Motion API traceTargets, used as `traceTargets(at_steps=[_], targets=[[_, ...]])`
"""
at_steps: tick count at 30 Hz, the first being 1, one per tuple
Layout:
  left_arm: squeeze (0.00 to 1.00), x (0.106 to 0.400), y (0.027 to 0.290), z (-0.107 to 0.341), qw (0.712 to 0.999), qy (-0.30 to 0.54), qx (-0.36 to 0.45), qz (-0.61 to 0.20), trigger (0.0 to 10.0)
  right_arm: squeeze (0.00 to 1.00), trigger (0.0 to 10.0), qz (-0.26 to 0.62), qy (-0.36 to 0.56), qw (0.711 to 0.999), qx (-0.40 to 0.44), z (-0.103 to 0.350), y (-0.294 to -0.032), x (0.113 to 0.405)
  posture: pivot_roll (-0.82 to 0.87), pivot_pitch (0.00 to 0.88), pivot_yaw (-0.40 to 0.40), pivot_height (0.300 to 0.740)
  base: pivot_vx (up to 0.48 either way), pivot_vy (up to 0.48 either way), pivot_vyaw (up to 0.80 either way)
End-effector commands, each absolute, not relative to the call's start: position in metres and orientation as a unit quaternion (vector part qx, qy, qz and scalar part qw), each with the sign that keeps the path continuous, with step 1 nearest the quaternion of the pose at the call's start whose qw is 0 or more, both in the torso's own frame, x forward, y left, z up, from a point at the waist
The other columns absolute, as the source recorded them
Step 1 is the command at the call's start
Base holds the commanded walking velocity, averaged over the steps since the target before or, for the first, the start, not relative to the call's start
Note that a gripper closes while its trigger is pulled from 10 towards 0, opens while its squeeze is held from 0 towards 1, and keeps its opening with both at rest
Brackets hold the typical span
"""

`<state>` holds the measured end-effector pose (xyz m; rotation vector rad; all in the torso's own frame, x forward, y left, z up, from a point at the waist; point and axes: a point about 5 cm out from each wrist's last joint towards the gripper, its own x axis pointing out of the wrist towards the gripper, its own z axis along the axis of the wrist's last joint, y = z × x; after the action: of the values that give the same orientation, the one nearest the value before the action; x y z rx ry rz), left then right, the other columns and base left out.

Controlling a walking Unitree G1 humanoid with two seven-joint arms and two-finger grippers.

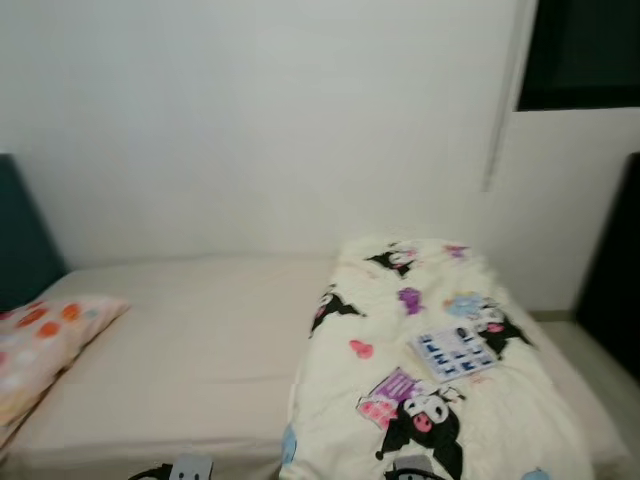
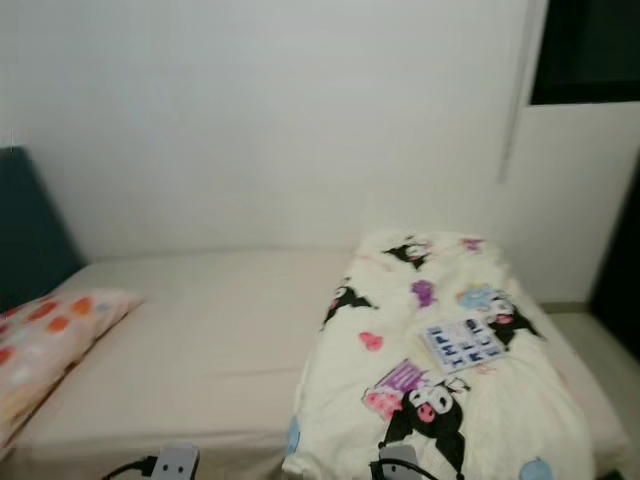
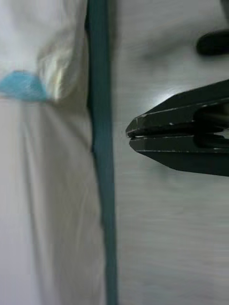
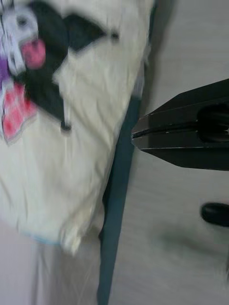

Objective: Clean up the room

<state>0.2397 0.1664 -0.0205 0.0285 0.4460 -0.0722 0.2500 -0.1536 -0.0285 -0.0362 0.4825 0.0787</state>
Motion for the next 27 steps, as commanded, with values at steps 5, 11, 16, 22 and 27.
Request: traceTargets(at_steps=[5,11,16,22,27], targets=[[0.00,0.2418,0.1687,-0.0182,0.975,0.219,0.023,-0.038,10.0,0.00,10.0,0.035,0.244,0.969,-0.008,-0.0297,-0.1526,0.2492,0.02,0.103,0.027,0.740,0.000,-0.433,0.65],[0.00,0.2414,0.1689,-0.0180,0.975,0.220,0.024,-0.039,10.0,0.00,10.0,0.034,0.244,0.969,-0.006,-0.0297,-0.1526,0.2489,0.02,0.105,0.028,0.740,0.000,-0.435,0.65],[0.00,0.2404,0.1696,-0.0177,0.974,0.220,0.025,-0.040,10.0,0.00,10.0,0.036,0.245,0.969,-0.005,-0.0303,-0.1523,0.2477,0.02,0.105,0.030,0.740,0.000,-0.434,0.59],[0.00,0.2405,0.1696,-0.0173,0.974,0.220,0.024,-0.040,10.0,0.00,10.0,0.038,0.245,0.969,-0.005,-0.0304,-0.1514,0.2477,0.02,0.103,0.029,0.740,0.000,-0.434,0.59],[0.00,0.2408,0.1693,-0.0171,0.974,0.220,0.024,-0.041,10.0,0.00,10.0,0.037,0.245,0.969,0.000,-0.0299,-0.1512,0.2484,0.02,0.103,0.027,0.740,0.000,-0.432,0.47]])
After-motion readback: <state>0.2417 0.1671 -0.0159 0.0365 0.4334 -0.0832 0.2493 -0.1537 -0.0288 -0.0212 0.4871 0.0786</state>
